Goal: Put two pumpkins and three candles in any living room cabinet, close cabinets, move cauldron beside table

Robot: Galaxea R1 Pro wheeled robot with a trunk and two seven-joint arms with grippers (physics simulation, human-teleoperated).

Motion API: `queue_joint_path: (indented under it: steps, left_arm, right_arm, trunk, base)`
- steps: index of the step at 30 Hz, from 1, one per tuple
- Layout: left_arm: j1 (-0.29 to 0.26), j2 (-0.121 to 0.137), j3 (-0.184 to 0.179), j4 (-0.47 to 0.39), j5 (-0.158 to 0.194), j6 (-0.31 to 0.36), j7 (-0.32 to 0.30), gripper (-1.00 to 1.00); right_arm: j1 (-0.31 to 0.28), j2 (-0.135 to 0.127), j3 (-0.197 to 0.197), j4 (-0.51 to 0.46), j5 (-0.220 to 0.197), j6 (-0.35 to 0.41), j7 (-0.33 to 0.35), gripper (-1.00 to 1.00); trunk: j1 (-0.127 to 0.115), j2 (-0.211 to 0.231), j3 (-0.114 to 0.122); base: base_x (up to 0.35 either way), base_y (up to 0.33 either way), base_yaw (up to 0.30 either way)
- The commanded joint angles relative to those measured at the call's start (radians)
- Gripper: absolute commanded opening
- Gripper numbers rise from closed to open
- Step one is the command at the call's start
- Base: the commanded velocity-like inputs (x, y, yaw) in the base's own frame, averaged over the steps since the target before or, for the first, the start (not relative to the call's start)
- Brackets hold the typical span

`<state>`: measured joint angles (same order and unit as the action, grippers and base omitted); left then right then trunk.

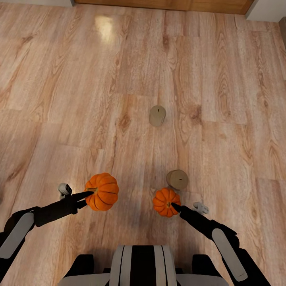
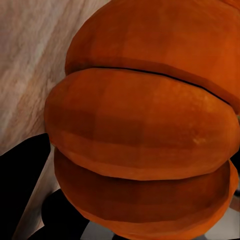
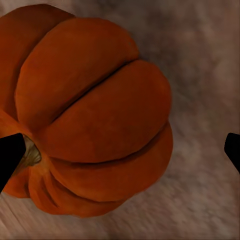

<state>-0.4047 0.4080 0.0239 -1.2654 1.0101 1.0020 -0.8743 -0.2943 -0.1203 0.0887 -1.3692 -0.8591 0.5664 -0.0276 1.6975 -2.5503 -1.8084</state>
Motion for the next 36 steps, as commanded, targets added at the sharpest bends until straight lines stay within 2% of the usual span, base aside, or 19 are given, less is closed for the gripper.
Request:
queue_joint_path:
  steps: [1, 36]
  left_arm:
    - [0.000, 0.000, 0.001, 0.000, -0.002, 0.003, -0.002, -1.00]
    - [0.000, -0.001, 0.001, 0.019, 0.001, 0.003, -0.002, -1.00]
  right_arm:
    - [0.000, -0.001, 0.002, -0.001, -0.003, 0.003, -0.003, 1.00]
    - [0.000, 0.000, 0.003, -0.001, -0.003, 0.003, -0.003, 1.00]
  trunk:
    - [0.000, 0.000, 0.000]
    - [0.000, 0.000, 0.000]
  base:
    - [0.000, 0.000, 0.000]
    - [0.000, 0.002, 0.000]
